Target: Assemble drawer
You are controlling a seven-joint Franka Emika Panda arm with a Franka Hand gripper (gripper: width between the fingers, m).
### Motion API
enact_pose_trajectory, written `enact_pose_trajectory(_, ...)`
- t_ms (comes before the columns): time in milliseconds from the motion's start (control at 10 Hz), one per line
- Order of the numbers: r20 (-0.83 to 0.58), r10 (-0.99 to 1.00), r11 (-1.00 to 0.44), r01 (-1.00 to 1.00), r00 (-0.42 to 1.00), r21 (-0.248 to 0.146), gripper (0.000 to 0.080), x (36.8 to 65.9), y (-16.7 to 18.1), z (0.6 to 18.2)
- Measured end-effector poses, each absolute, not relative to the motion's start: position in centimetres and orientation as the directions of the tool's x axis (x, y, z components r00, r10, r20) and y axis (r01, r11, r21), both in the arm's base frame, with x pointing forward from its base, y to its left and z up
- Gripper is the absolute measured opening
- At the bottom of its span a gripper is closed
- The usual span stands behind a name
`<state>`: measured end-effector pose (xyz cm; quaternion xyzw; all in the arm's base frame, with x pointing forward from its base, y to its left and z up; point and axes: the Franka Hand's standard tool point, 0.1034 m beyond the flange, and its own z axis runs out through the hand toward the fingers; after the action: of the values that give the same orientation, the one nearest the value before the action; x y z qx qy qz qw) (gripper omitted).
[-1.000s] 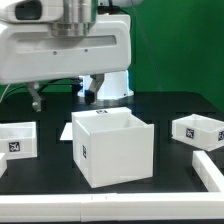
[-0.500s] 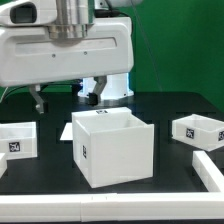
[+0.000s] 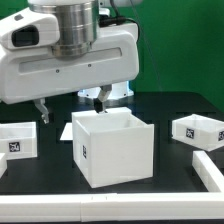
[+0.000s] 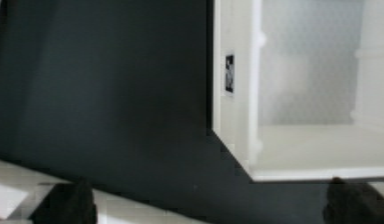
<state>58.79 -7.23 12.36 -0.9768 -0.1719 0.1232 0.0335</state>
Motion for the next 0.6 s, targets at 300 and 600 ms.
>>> enact_pose_trajectory(300, -0.248, 0.357, -0.934, 0.339, 0.901, -0.113, 0.0649, 59.5, -6.9, 12.2)
enact_pose_trajectory(600, -0.164, 0.303, -0.953, 0.297, 0.939, -0.056, 0.0649, 61.5, -7.7, 12.9)
